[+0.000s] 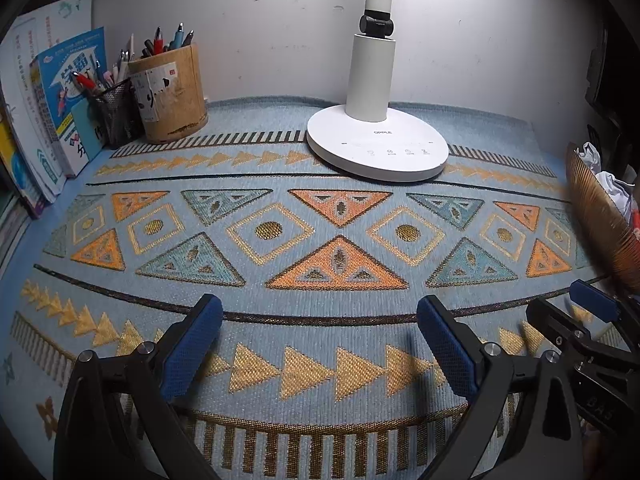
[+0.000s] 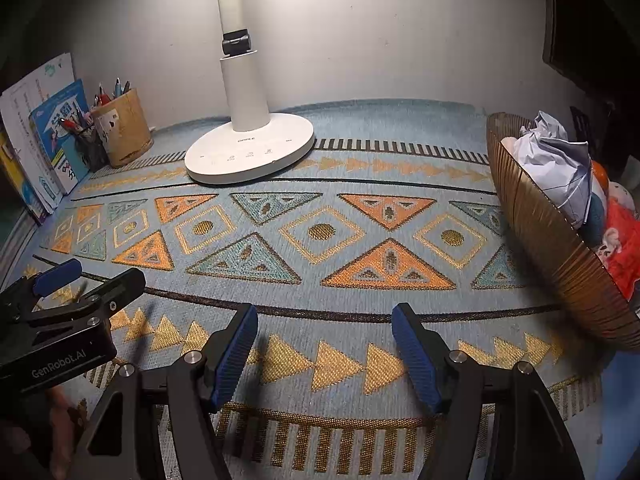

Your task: Organize objects

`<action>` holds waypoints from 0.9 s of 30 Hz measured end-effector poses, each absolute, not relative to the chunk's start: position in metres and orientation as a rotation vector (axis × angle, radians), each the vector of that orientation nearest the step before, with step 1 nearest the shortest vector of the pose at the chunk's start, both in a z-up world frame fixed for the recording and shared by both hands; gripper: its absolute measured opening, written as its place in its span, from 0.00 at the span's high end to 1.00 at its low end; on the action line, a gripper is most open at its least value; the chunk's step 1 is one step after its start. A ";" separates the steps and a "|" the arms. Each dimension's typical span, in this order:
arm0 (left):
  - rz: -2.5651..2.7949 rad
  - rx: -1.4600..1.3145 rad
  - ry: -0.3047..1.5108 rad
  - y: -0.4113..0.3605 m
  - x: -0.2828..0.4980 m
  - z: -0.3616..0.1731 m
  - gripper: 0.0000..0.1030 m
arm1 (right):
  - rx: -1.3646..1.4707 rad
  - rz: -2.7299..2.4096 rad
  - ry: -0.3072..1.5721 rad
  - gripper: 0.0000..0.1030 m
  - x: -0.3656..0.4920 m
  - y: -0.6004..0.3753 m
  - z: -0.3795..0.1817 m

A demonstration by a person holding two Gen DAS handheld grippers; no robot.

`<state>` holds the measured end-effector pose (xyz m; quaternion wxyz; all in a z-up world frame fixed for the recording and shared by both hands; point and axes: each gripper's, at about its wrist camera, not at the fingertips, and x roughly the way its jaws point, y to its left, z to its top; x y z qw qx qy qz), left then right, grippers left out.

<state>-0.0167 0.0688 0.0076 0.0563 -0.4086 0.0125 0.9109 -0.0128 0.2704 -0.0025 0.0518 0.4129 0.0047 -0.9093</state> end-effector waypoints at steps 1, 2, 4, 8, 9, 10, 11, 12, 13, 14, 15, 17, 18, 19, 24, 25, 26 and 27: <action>2.761 -1.240 0.038 0.069 -0.017 0.007 0.05 | 1.263 -2.761 0.002 0.34 -0.013 0.271 -0.003; 2.758 -1.242 0.038 0.069 -0.017 0.007 0.05 | 1.271 -2.755 -0.013 0.34 -0.014 0.273 -0.004; 2.758 -1.252 0.041 0.069 -0.018 0.006 0.05 | 1.284 -2.746 -0.043 0.34 -0.016 0.275 -0.006; 2.759 -1.268 0.044 0.069 -0.020 0.004 0.05 | 1.300 -2.737 -0.062 0.34 -0.017 0.276 -0.007; 2.759 -1.270 0.043 0.069 -0.020 0.004 0.05 | 1.301 -2.736 -0.057 0.34 -0.017 0.276 -0.008; 2.760 -1.271 0.040 0.069 -0.020 0.004 0.05 | 1.300 -2.736 -0.051 0.34 -0.018 0.276 -0.008; 2.761 -1.272 0.039 0.068 -0.020 0.003 0.05 | 1.300 -2.736 -0.044 0.33 -0.017 0.275 -0.008; 2.762 -1.275 0.039 0.068 -0.020 0.003 0.05 | 1.300 -2.735 -0.038 0.33 -0.017 0.274 -0.008; 2.763 -1.277 0.040 0.068 -0.020 0.003 0.05 | 1.300 -2.736 -0.033 0.32 -0.017 0.273 -0.008; 2.762 -1.278 0.041 0.068 -0.020 0.003 0.05 | 1.300 -2.737 -0.029 0.31 -0.017 0.273 -0.008; 2.761 -1.280 0.043 0.069 -0.020 0.003 0.05 | 1.298 -2.739 -0.027 0.30 -0.017 0.273 -0.008; 2.761 -1.284 0.047 0.068 -0.021 0.002 0.05 | 1.295 -2.742 -0.026 0.27 -0.017 0.273 -0.008; 2.762 -1.287 0.049 0.069 -0.021 0.002 0.05 | 1.294 -2.744 -0.025 0.27 -0.017 0.273 -0.007; 2.762 -1.290 0.049 0.068 -0.021 0.002 0.05 | 1.295 -2.744 -0.024 0.27 -0.017 0.273 -0.008; 2.763 -1.312 0.057 0.068 -0.023 0.000 0.05 | 1.299 -2.742 -0.015 0.26 -0.017 0.272 -0.008; 2.763 -1.314 0.058 0.068 -0.023 0.000 0.05 | 1.299 -2.743 -0.012 0.26 -0.017 0.272 -0.008; 2.763 -1.314 0.059 0.067 -0.023 0.000 0.05 | 1.298 -2.743 -0.011 0.26 -0.017 0.272 -0.008; 2.763 -1.314 0.060 0.067 -0.023 0.000 0.05 | 1.298 -2.741 -0.009 0.26 -0.017 0.272 -0.008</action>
